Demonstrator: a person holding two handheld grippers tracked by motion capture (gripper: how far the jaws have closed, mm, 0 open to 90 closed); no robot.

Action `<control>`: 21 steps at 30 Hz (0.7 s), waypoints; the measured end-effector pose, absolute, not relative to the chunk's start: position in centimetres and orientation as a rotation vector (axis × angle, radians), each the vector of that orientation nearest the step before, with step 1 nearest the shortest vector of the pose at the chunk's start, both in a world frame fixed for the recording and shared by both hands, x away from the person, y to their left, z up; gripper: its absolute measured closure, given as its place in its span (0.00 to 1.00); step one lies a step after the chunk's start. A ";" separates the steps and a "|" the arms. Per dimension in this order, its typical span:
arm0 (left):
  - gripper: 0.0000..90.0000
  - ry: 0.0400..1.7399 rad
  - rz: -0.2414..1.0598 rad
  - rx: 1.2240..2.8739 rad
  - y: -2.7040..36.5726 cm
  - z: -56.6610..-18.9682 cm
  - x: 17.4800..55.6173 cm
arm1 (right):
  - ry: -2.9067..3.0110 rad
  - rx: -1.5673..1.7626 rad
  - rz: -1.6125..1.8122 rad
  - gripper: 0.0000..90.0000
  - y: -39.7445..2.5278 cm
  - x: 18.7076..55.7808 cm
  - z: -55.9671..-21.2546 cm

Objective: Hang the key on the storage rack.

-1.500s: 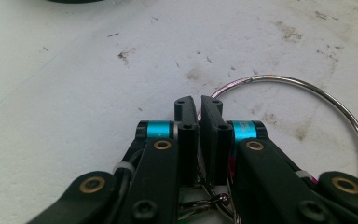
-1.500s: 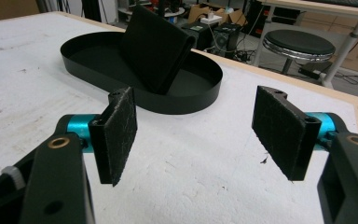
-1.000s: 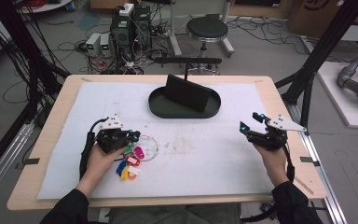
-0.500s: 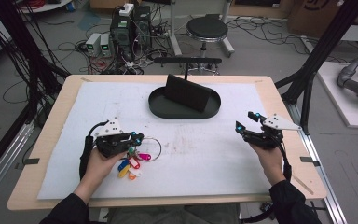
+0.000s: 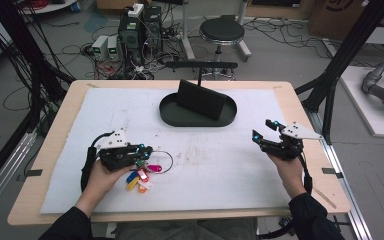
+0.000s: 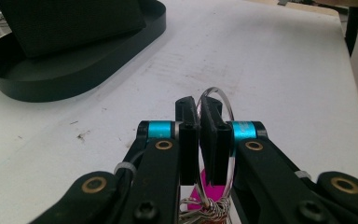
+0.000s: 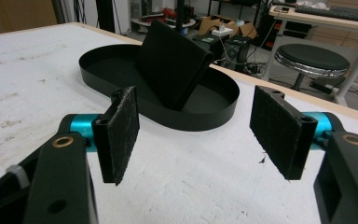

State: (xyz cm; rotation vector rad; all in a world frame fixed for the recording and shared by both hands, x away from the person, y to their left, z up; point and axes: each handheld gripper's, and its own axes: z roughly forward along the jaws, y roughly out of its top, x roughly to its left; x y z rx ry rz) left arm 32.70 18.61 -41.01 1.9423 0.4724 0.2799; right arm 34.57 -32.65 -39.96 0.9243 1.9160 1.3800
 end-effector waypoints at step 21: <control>0.95 0.416 0.200 2.011 18.6 -41.5 32.6 | 1.921 0.920 1.387 0.37 -32.6 34.6 -40.0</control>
